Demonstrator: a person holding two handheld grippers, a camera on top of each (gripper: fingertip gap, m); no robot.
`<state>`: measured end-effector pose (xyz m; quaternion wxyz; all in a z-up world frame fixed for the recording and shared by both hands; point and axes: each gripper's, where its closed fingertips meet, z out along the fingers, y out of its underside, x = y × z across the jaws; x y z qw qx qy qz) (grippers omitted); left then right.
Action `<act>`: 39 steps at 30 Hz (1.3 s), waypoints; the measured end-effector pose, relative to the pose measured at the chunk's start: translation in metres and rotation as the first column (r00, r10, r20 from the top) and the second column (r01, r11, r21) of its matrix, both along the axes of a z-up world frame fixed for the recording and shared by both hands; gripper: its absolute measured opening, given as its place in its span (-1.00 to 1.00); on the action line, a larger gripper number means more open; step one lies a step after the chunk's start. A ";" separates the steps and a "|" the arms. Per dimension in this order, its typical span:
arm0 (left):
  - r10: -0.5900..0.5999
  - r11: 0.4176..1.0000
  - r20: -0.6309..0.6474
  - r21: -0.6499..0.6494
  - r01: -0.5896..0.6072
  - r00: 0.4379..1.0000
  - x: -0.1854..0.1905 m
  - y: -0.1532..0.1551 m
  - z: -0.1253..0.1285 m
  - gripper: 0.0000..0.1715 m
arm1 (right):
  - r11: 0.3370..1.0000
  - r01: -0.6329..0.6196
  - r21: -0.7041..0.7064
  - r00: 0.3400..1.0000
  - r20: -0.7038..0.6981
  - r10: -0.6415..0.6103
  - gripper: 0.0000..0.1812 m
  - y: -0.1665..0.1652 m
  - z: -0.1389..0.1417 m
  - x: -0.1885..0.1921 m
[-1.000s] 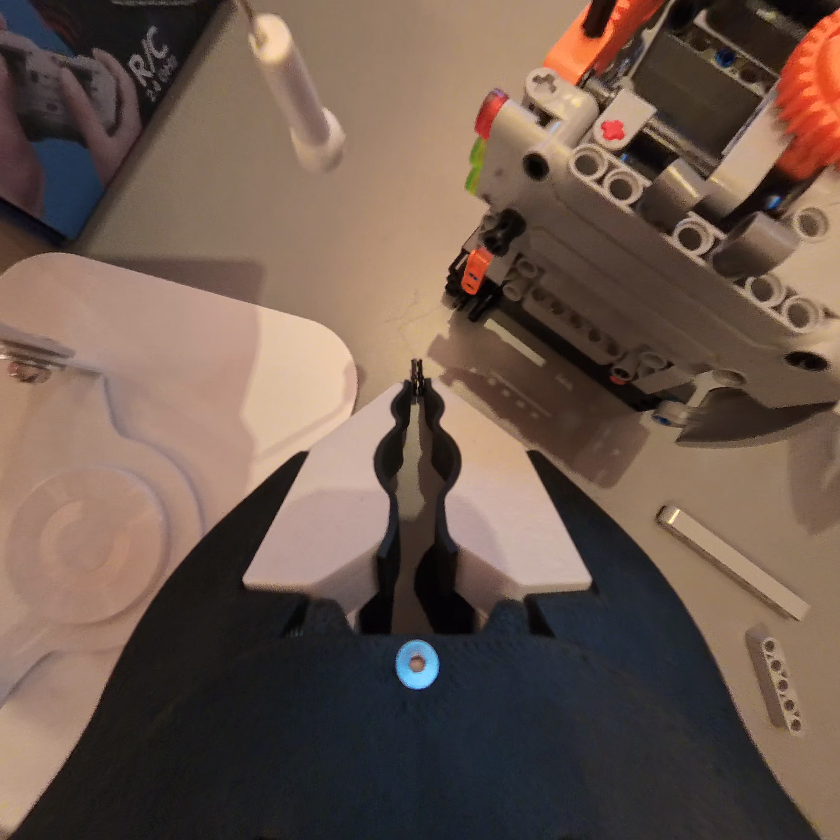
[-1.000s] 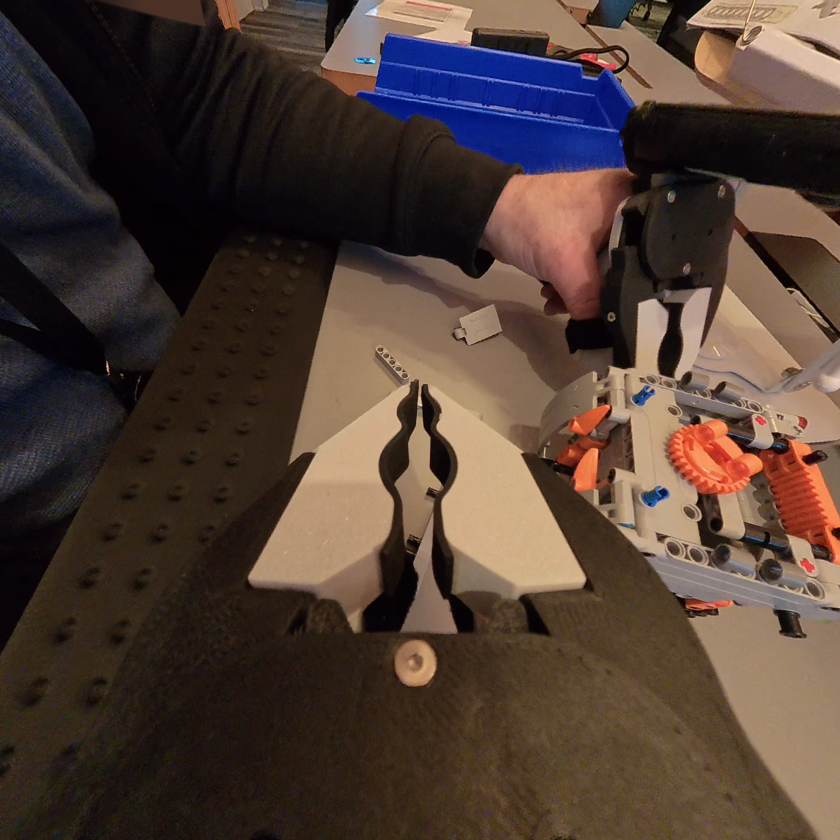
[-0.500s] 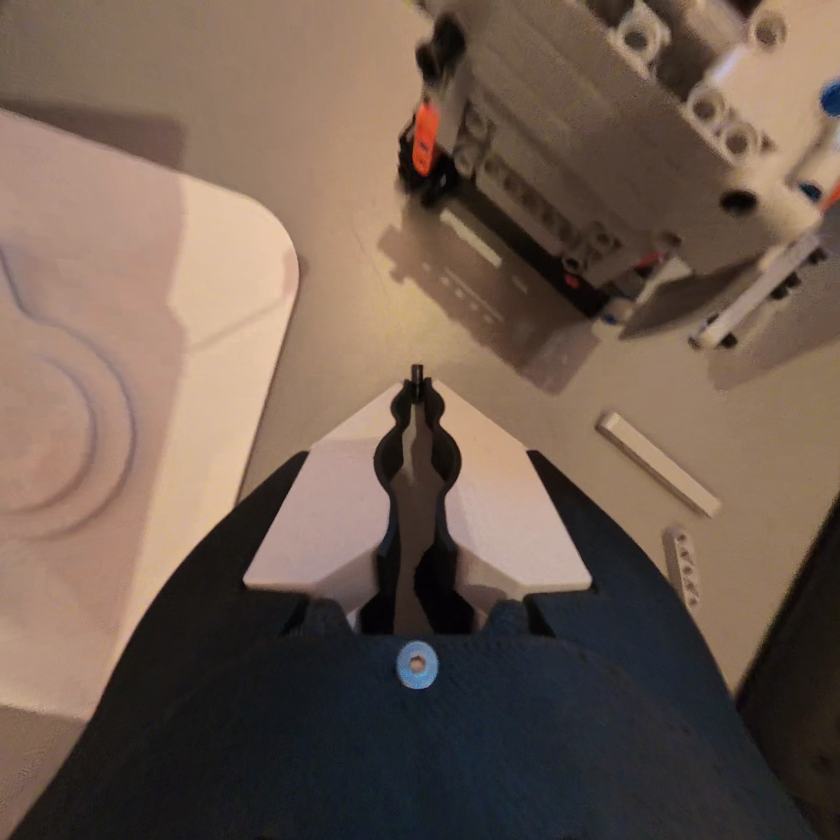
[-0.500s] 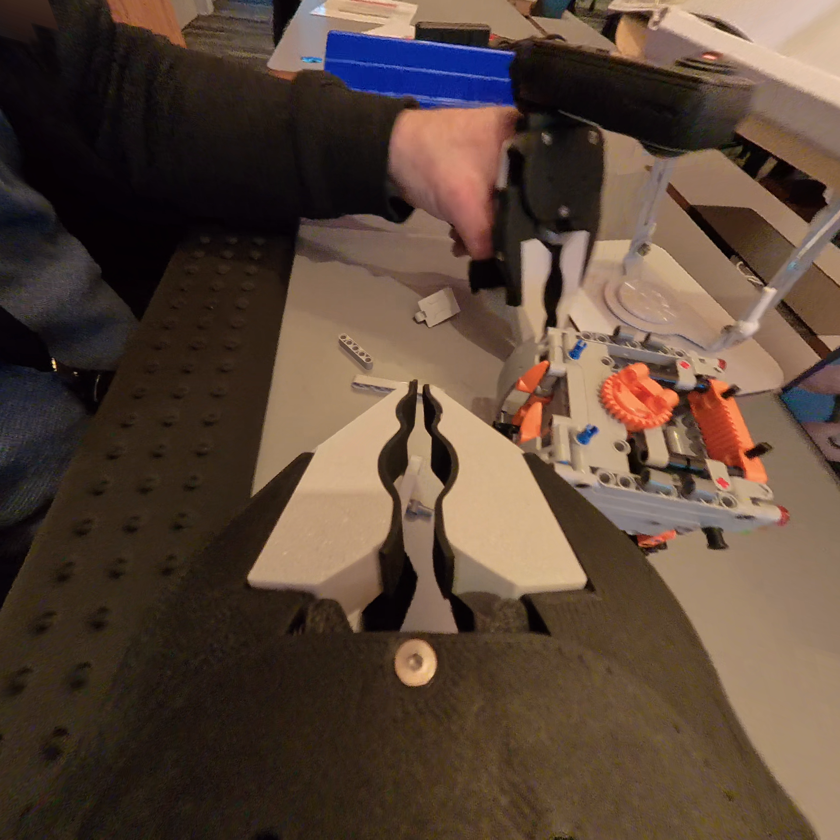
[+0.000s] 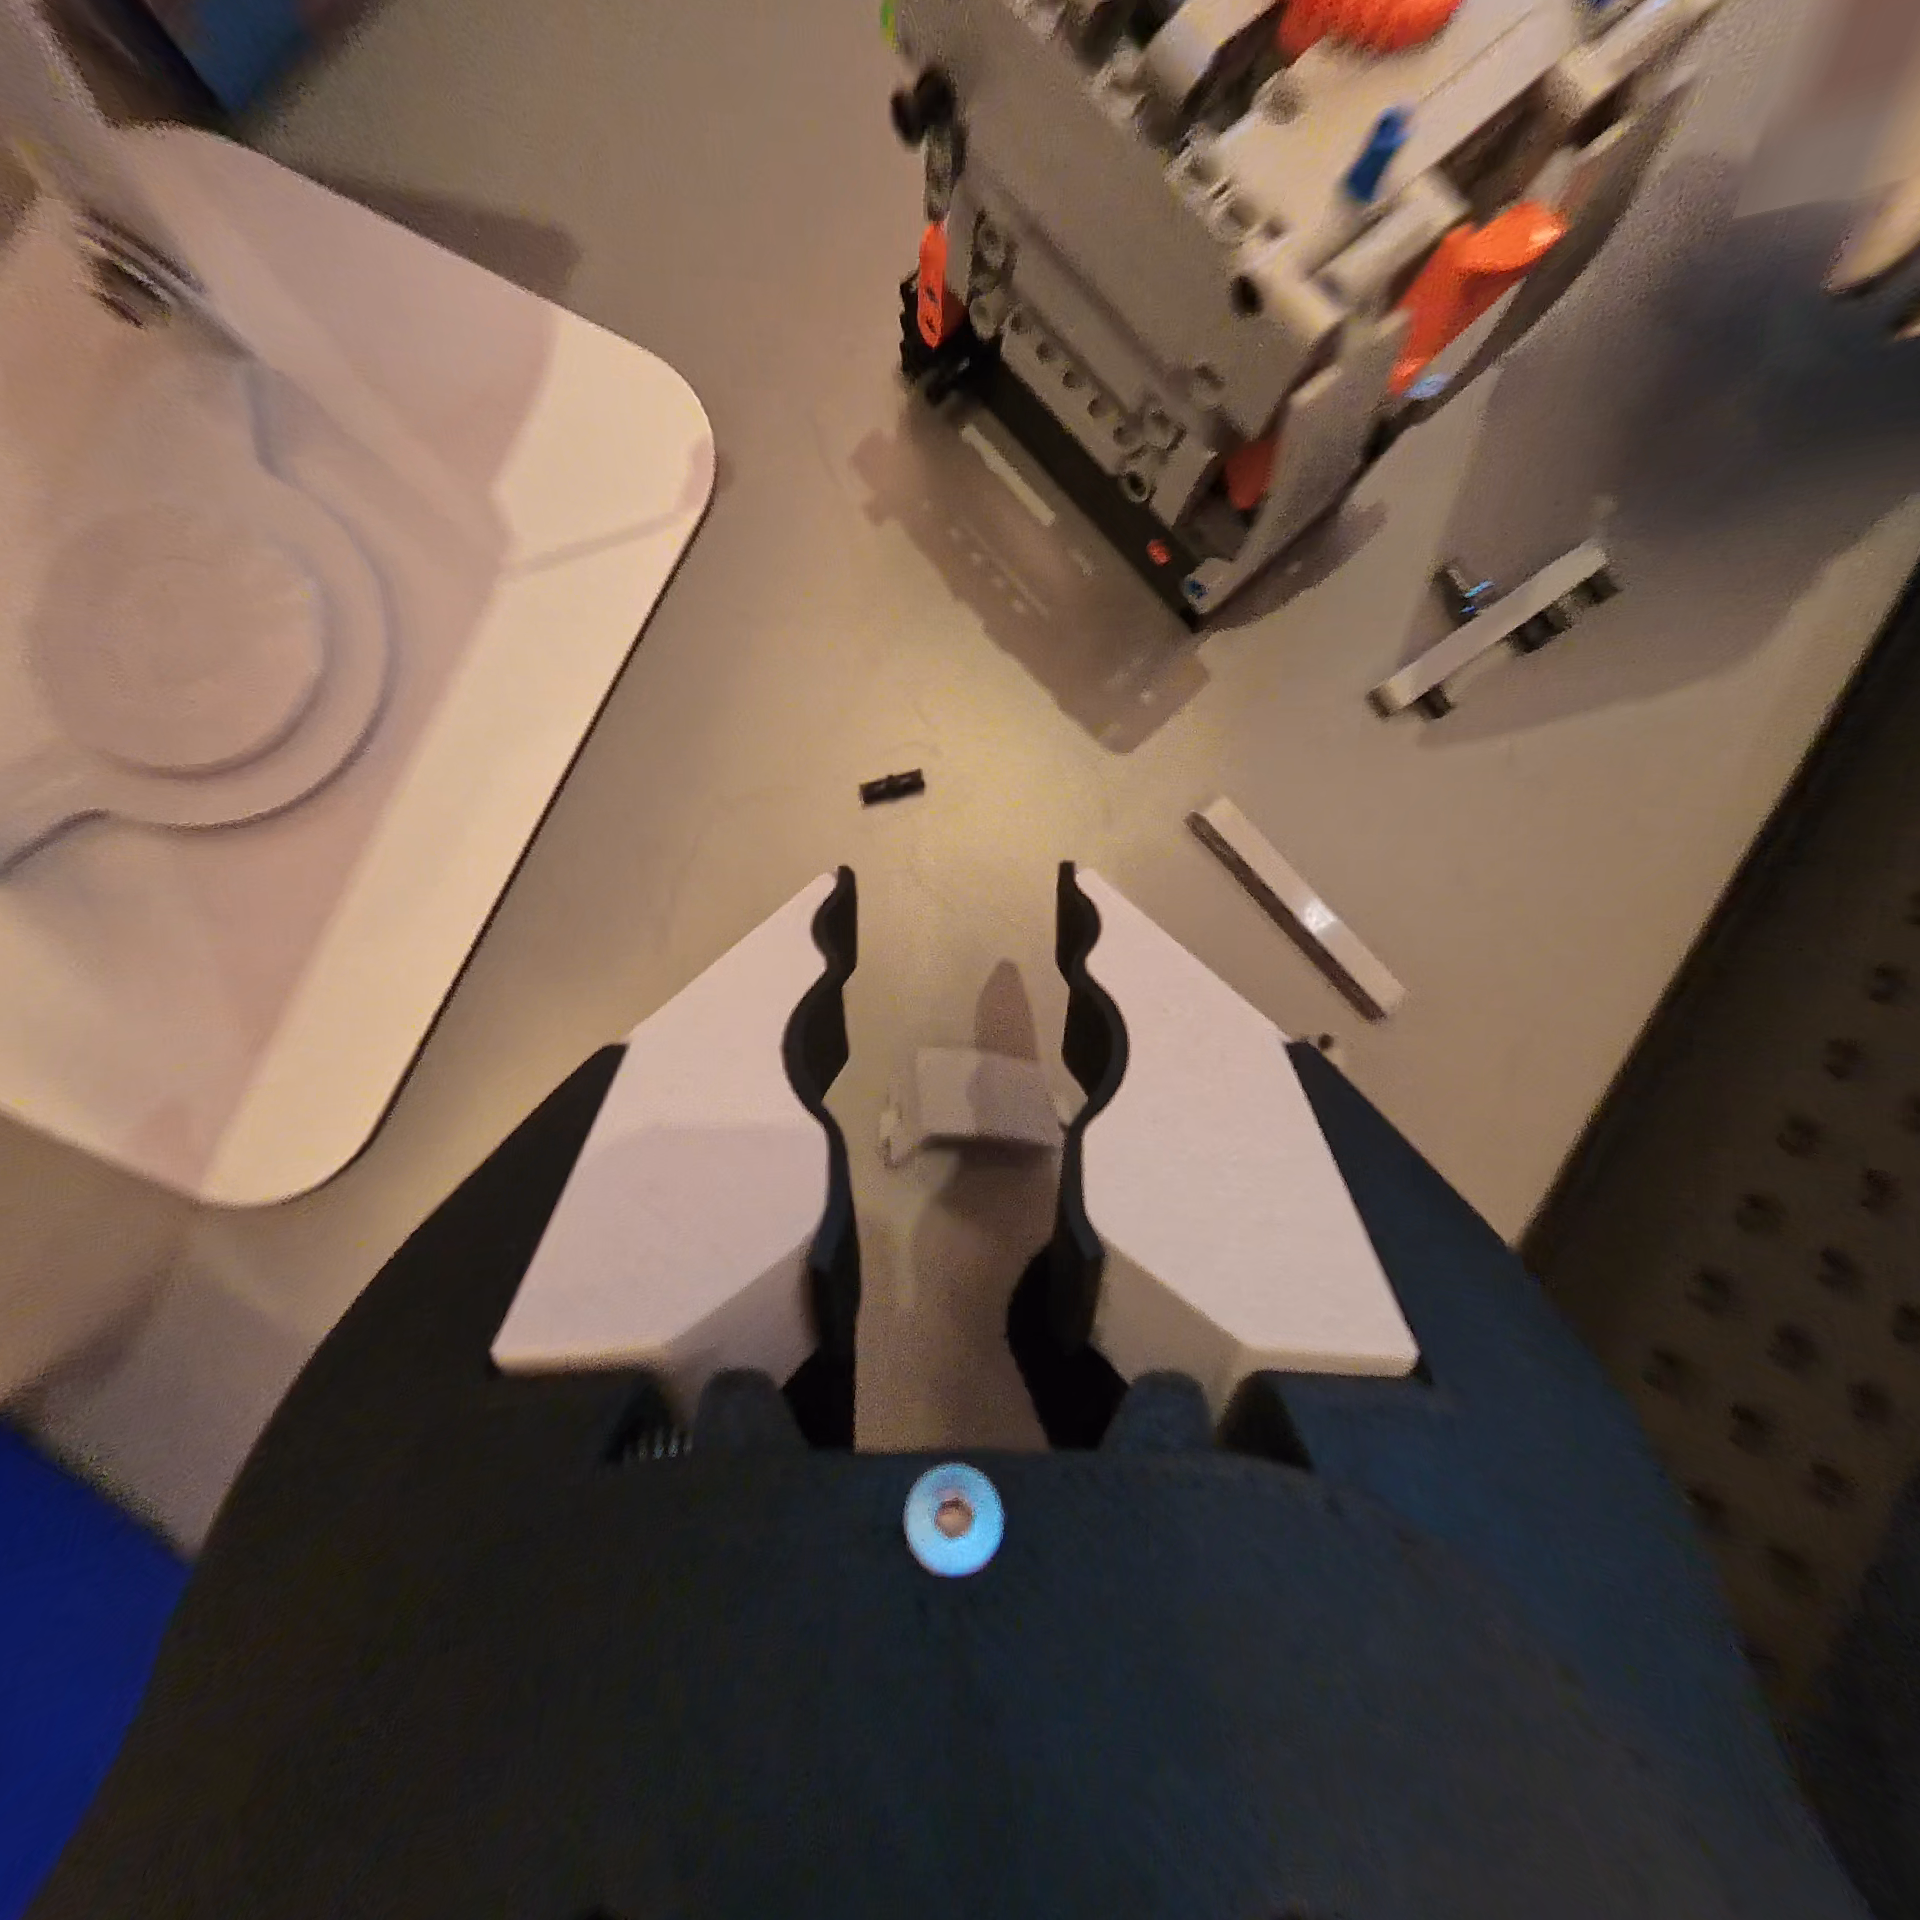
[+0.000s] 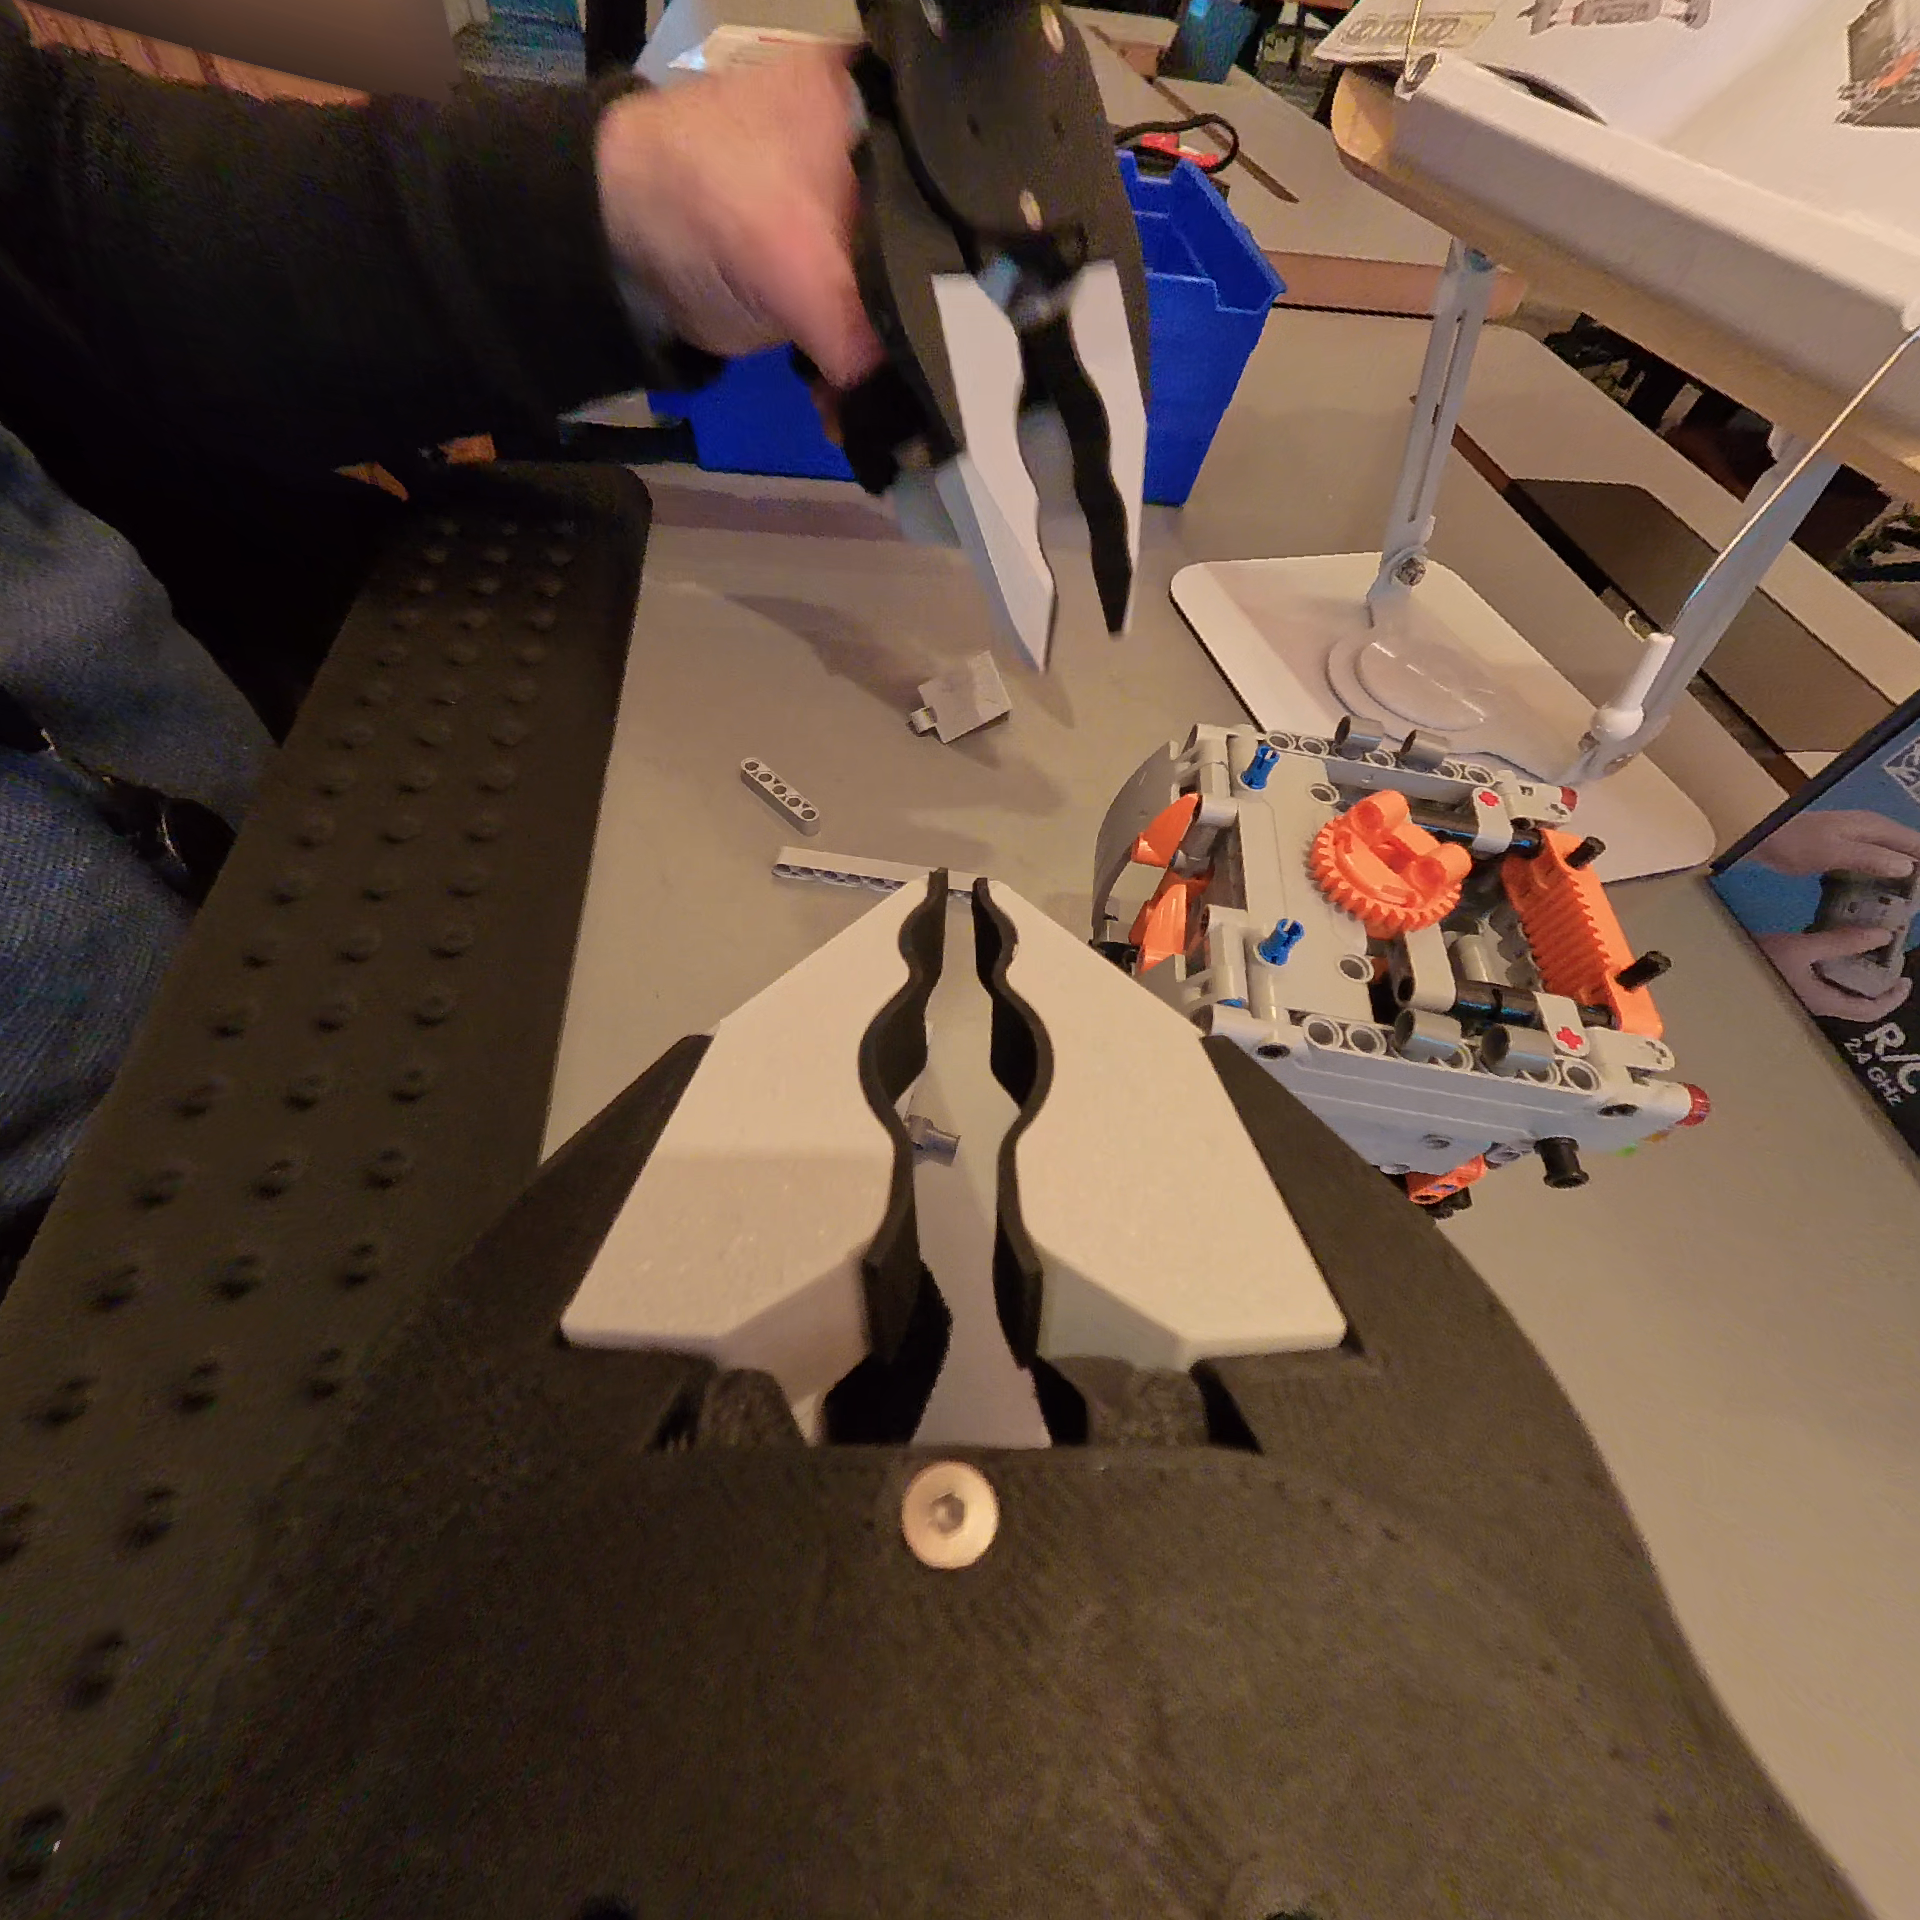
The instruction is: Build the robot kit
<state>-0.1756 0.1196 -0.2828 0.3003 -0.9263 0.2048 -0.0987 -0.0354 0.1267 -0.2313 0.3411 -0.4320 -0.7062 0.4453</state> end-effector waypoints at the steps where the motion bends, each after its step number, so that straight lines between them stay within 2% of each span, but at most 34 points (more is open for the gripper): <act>1: 0.005 1.000 -0.011 0.029 -0.004 1.000 -0.001 -0.007 0.014 -0.59 | 1.000 0.002 0.003 1.000 -0.003 -0.002 -1.00 0.000 0.000 0.000; 5: 0.056 0.993 -0.073 0.105 -0.048 0.996 -0.015 -0.042 0.057 -0.63 | 0.999 0.024 0.024 1.000 -0.009 -0.024 -0.98 0.003 0.001 -0.001; 9: 0.060 0.981 0.026 0.184 -0.063 0.998 -0.004 -0.059 0.075 -0.64 | 0.994 0.095 0.060 0.994 -0.054 -0.092 -0.93 0.015 0.012 0.002; 12: 0.033 0.973 0.056 0.227 -0.045 0.998 0.017 -0.046 0.063 -0.66 | 0.981 0.179 0.079 0.984 -0.027 -0.178 -0.93 0.027 0.010 0.005; 15: -0.051 0.964 0.081 0.263 0.028 0.995 0.052 -0.022 0.052 -0.71 | 0.931 0.308 0.195 0.949 0.008 -0.315 -0.94 0.048 0.000 0.003; 18: -0.148 0.917 0.028 0.378 0.127 0.989 0.091 0.001 0.054 -0.73 | 0.936 0.330 0.126 0.943 -0.005 -0.332 -0.89 0.052 0.005 0.005; 19: -0.162 0.915 0.001 0.375 0.150 0.987 0.100 0.006 0.050 -0.79 | 0.936 0.330 0.119 0.943 0.010 -0.334 -0.88 0.054 0.002 0.005; 22: -0.170 0.927 0.004 0.340 0.158 0.985 0.123 0.018 0.037 -0.79 | 0.938 0.332 0.098 0.942 0.005 -0.334 -0.82 0.057 0.002 0.004; 25: -0.118 0.953 0.054 0.287 0.098 0.992 0.130 0.030 0.021 -0.70 | 0.938 0.335 0.086 0.941 0.007 -0.337 -0.78 0.059 0.001 0.004; 29: -0.083 0.964 0.097 0.258 0.055 0.992 0.132 0.040 0.016 -0.67 | 0.942 0.324 0.084 0.945 0.016 -0.326 -0.79 0.059 -0.003 0.001; 32: -0.090 0.958 0.118 0.281 0.053 0.989 0.139 0.044 0.019 -0.53 | 0.944 0.319 0.080 0.946 0.027 -0.322 -0.79 0.059 -0.006 0.000; 35: -0.084 0.949 0.055 0.308 0.063 0.995 0.137 0.046 0.018 -0.54 | 0.943 0.321 0.082 0.945 0.028 -0.325 -0.80 0.060 -0.006 -0.001; 39: -0.117 0.916 -0.138 0.367 0.161 0.983 0.136 0.047 0.018 -0.67 | 0.940 0.332 0.085 0.942 0.023 -0.335 -0.82 0.062 -0.006 -0.002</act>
